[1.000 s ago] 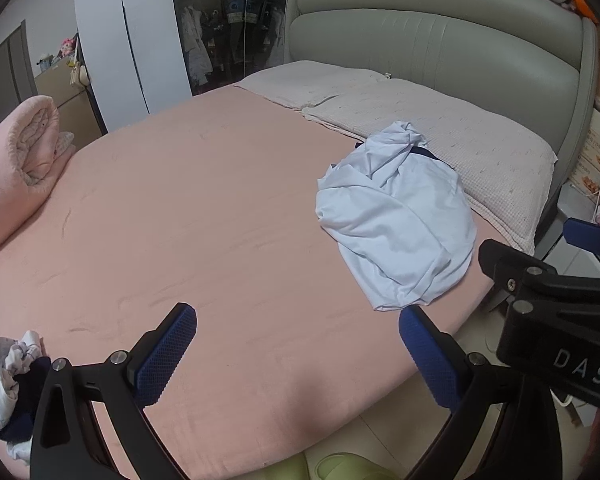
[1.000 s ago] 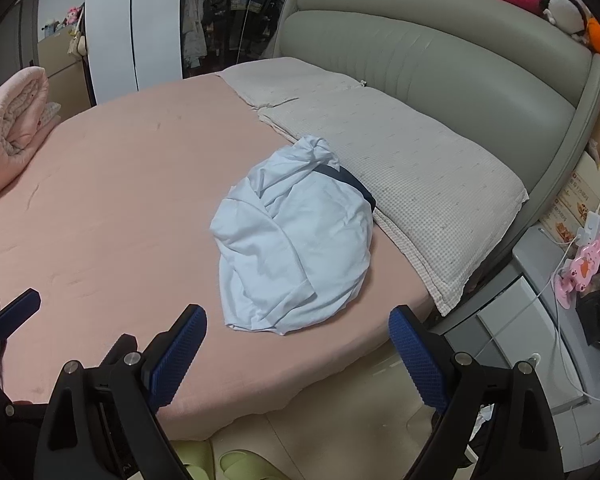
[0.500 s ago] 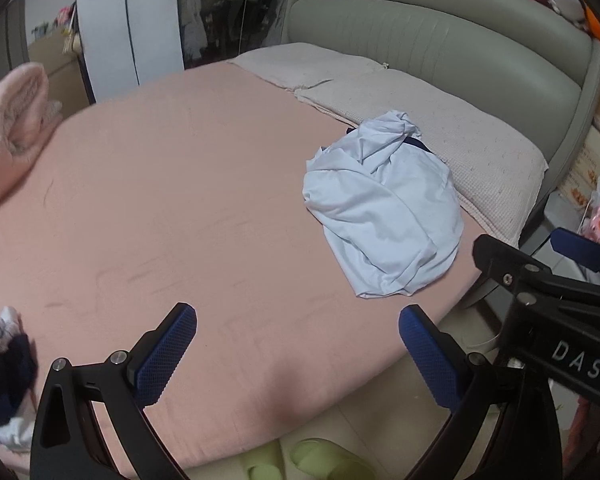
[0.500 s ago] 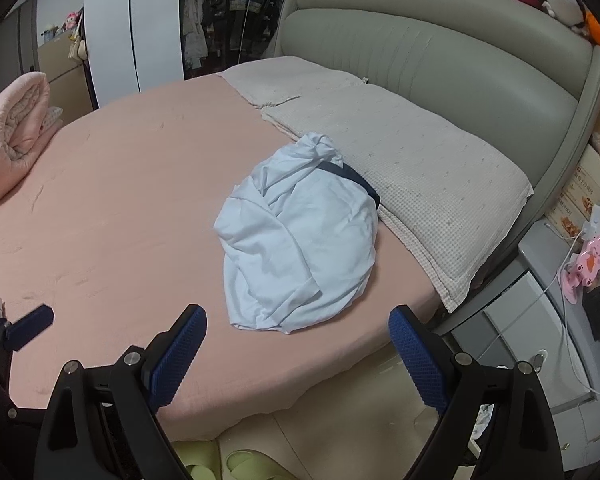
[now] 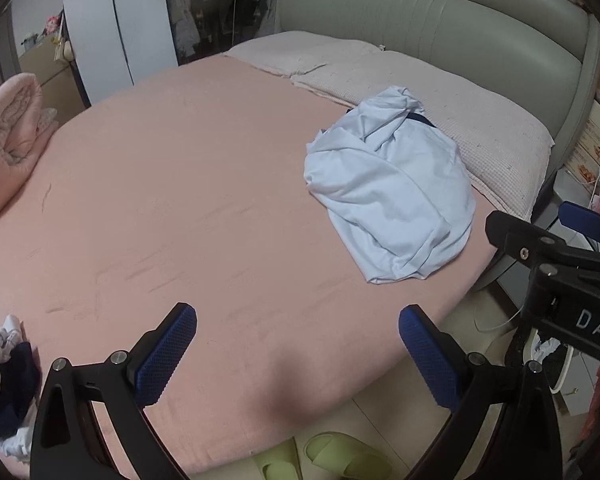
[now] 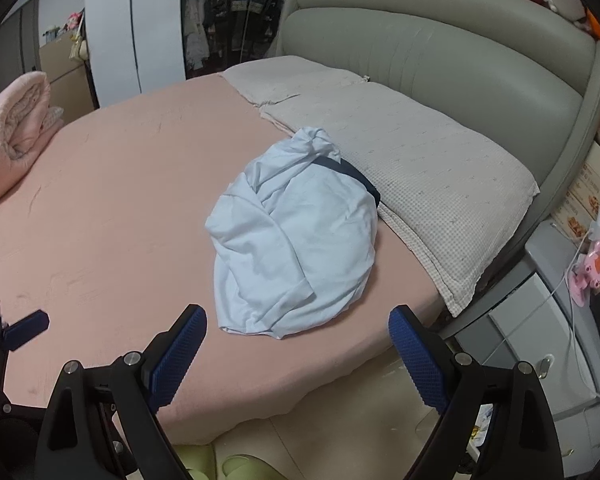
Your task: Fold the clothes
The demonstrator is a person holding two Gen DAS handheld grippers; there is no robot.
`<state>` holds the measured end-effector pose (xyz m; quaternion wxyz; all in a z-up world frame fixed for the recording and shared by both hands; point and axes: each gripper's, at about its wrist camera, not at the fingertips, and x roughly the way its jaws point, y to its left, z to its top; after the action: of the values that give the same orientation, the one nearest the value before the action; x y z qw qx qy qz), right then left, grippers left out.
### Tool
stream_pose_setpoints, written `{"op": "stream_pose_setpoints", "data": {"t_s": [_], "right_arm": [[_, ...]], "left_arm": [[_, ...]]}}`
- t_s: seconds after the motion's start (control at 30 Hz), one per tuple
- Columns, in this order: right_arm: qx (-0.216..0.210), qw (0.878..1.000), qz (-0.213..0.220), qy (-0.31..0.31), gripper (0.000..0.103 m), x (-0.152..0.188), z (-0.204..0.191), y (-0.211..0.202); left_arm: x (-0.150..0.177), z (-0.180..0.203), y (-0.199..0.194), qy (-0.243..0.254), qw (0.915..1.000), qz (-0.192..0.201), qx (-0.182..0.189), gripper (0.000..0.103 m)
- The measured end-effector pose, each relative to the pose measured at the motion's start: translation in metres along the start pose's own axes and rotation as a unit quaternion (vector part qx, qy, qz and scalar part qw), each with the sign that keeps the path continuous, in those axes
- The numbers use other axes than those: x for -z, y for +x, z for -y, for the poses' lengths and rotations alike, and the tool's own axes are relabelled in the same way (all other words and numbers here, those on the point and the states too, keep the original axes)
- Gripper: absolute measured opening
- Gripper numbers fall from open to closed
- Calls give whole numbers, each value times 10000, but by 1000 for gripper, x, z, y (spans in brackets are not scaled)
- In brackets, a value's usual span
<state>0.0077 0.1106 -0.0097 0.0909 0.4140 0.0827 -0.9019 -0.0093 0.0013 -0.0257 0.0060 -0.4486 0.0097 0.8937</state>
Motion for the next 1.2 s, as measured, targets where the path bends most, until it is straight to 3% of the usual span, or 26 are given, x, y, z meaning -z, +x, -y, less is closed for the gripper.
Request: {"op": "stream_pose_setpoints", "data": {"t_s": [0.23, 0.5, 0.63, 0.77, 1.03, 1.2], "right_arm": [[209, 9991, 294, -230, 93, -4, 0, -6], [555, 9955, 580, -512, 93, -4, 9, -2], [95, 9997, 147, -163, 93, -7, 23, 18], [17, 9999, -123, 1, 93, -6, 33, 40], [204, 9996, -194, 50, 93, -11, 48, 59], [397, 9988, -214, -193, 93, -17, 48, 67]], "left_arm": [[-2, 7, 9, 56, 9996, 251, 92, 103], [-4, 12, 35, 259, 9994, 192, 83, 103], [-10, 19, 45, 532, 9984, 216, 4, 103], [-20, 31, 60, 935, 9952, 243, -160, 103], [-34, 56, 89, 1459, 9888, 304, -123, 103], [-38, 61, 98, 1296, 9912, 238, 156, 103]]}}
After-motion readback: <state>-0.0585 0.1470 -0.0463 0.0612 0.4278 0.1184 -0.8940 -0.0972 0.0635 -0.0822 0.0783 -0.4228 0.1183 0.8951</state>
